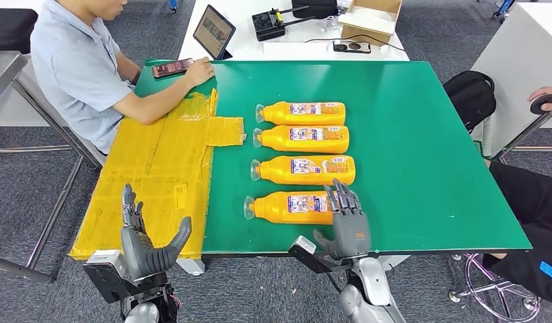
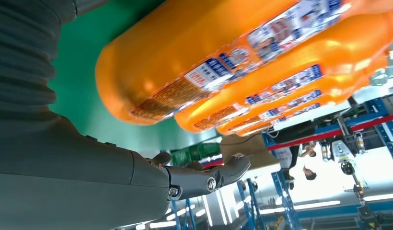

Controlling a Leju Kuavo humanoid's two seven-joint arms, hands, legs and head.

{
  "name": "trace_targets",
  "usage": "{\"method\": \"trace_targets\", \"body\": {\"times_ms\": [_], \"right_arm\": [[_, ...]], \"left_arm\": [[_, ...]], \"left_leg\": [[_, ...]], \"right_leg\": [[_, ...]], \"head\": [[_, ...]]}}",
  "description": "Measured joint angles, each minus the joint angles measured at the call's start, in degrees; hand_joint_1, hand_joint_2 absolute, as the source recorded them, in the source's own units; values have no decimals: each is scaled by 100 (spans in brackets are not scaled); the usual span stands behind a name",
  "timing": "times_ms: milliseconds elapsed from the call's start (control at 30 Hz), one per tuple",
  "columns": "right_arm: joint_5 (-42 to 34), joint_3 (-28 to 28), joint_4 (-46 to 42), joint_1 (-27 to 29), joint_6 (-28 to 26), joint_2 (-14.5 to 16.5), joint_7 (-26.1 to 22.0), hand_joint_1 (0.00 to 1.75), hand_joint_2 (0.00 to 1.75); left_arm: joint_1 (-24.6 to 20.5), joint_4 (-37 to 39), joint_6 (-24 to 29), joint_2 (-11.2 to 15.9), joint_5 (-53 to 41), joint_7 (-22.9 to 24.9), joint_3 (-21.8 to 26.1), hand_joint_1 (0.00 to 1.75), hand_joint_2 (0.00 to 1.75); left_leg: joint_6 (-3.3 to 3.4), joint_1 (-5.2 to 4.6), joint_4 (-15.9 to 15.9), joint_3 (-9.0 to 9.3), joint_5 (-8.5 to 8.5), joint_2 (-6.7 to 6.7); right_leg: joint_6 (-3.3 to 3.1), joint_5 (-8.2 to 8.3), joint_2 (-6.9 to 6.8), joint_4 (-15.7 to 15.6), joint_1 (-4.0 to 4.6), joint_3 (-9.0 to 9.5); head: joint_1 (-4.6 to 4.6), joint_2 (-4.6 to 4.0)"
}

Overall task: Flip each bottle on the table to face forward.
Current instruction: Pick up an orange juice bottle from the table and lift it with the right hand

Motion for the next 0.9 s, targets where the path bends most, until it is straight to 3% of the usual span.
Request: {"method": "trace_targets", "body": {"times_ms": [233,400,900], "right_arm": [[-93,-245,-1,-1,18,-14,-18,0,175],[-550,-264,137,-80,423,-10,-63,0,175],[-863,-122,1061,-829,630,106,-228,0,175]], "left_arm": [[-1,2,7,11,-17,1,4,0,175],[-12,15,-21,11,-91,0,4,0,175],[-245,259,-480,11,112,110,-17,0,175]], "left_leg": [[0,0,0,0,0,1],[0,0,0,0,0,1],[0,0,0,0,2,1]], "right_leg": [[0,0,0,0,0,0],[0,0,0,0,0,0],[0,1,0,2,0,0]], "head": [[1,0],[0,0],[0,0]]}}
